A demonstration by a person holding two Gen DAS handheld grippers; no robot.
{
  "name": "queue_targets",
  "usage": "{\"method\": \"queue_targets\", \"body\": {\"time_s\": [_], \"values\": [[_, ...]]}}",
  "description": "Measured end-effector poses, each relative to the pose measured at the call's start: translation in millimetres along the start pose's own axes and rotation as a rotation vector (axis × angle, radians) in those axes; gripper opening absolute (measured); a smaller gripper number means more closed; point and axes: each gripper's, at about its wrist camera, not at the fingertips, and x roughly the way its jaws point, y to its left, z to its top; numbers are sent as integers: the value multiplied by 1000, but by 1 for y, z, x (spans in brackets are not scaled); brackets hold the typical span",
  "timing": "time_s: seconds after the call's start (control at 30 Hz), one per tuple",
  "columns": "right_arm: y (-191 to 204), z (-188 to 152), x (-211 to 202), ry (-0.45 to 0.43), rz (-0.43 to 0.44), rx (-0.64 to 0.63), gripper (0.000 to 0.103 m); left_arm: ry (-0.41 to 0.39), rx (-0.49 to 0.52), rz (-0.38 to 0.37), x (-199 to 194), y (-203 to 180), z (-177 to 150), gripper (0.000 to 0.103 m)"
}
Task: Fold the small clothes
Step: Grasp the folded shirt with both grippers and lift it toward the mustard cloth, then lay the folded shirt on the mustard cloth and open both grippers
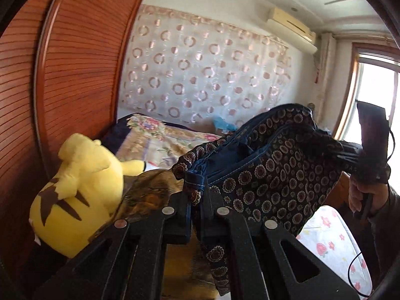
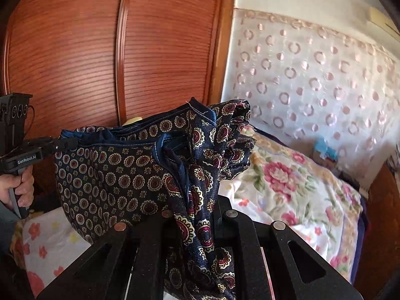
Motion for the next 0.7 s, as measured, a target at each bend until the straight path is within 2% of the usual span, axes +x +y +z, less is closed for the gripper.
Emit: {"method": "queue_targets", "body": {"time_s": [0.3,0.43,0.5,0.57,0.7], "values": [[24,33,94,79,53,-163,10,55,-84,79,-2,40,-44,5],[32,47,129,100,92,-186,11,72,-67,173,-4,43,-57,5],[32,57,145,115,99,-174,15,87,-75,178,-1,46,-64,5],[28,62,155,129,105,-142,23,92,-92,185,-2,49,-69,6],[25,77,156,89,69,-100,37,106,-100,197,0,56,-71,6]]}}
